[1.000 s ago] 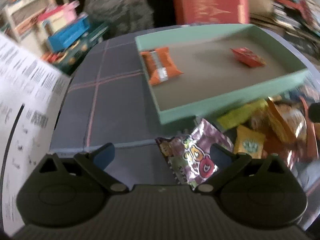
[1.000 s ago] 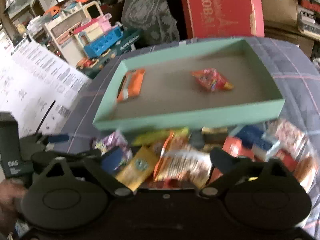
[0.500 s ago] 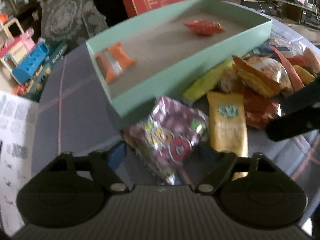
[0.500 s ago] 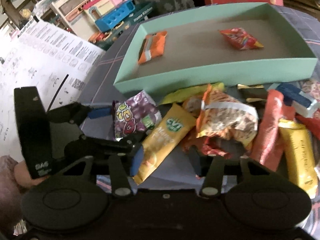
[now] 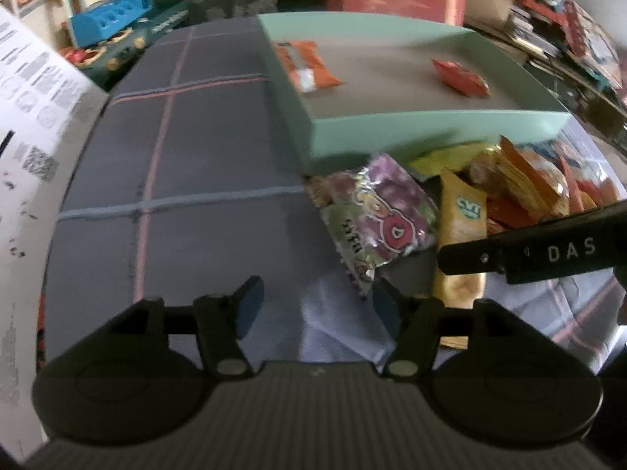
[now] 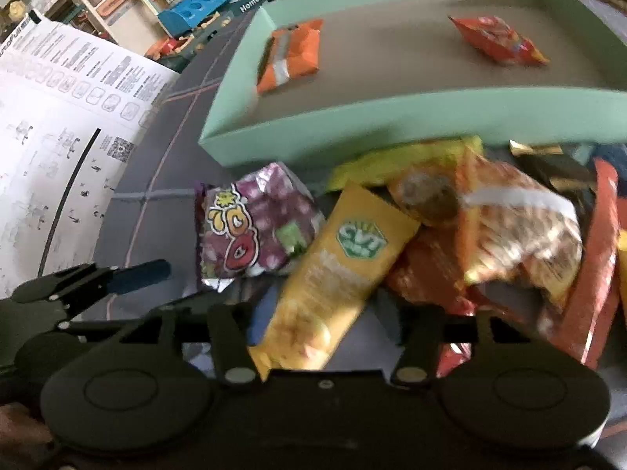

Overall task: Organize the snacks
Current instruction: 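Grasp the purple grape candy bag with left gripper while right grasps CVT mango bar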

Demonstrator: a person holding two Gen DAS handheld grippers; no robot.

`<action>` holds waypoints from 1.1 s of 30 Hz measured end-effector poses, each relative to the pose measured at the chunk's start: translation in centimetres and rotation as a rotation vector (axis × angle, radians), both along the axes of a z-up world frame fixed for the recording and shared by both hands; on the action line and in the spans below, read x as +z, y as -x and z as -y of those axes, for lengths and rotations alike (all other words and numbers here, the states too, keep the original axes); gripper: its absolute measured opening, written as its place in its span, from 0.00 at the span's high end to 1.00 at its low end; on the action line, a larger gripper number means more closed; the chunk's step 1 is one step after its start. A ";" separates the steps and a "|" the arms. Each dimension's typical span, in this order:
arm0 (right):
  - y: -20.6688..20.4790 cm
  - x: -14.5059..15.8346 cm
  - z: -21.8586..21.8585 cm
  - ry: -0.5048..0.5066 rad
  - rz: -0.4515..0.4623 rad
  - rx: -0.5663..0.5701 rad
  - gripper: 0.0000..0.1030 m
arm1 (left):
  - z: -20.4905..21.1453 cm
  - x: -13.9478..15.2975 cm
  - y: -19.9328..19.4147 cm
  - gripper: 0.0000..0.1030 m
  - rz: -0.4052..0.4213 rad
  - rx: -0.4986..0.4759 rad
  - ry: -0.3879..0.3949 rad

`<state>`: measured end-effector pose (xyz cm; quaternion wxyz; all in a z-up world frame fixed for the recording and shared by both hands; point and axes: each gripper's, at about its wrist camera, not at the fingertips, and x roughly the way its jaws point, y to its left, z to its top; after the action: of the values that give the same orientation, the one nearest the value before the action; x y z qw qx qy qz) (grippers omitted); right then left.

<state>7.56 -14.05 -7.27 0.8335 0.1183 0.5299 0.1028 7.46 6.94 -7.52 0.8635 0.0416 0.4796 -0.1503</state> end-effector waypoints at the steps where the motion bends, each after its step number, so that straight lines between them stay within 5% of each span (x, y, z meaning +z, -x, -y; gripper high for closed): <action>1: -0.2 -0.1 -0.5 0.016 0.006 0.004 0.40 | -0.3 0.2 -0.1 0.38 0.002 0.006 0.002; 4: -0.7 -0.4 -1.9 0.068 0.037 0.025 0.40 | -0.5 0.6 -0.3 0.29 0.025 0.008 0.003; 7: -0.2 -0.5 -2.5 0.144 0.065 0.078 0.51 | 0.1 1.2 -0.6 0.20 0.054 -0.017 -0.003; 13: 1.1 -0.4 -0.6 0.132 0.057 0.092 0.62 | 2.9 1.4 -1.9 0.02 0.089 -0.128 -0.037; 21: 3.2 -0.6 2.3 0.107 0.058 0.086 0.62 | 6.4 -0.9 -3.4 0.01 0.016 -0.144 -0.061; 22: 3.4 -0.6 2.5 0.115 0.064 0.087 0.62 | 6.8 -1.1 -3.3 0.06 0.015 -0.142 -0.067; 23: 3.7 -0.6 2.8 0.117 0.071 0.090 0.62 | 7.1 -1.4 -3.3 0.23 0.010 -0.142 -0.082; 25: 4.3 -0.5 3.4 0.114 0.082 0.091 0.62 | 7.6 -1.5 -3.0 0.30 0.009 -0.144 -0.083; 26: 4.5 -0.5 3.5 0.111 0.086 0.091 0.62 | 7.6 -1.4 -2.8 0.45 0.008 -0.143 -0.077; 33: 5.1 -0.5 3.9 0.098 0.113 0.089 0.60 | 6.9 -1.0 -0.8 0.57 -0.009 -0.085 -0.039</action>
<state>2.45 -17.94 -7.81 0.8614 0.0479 0.4912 0.1202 8.30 0.04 -8.49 0.8531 0.0779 0.4842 -0.1777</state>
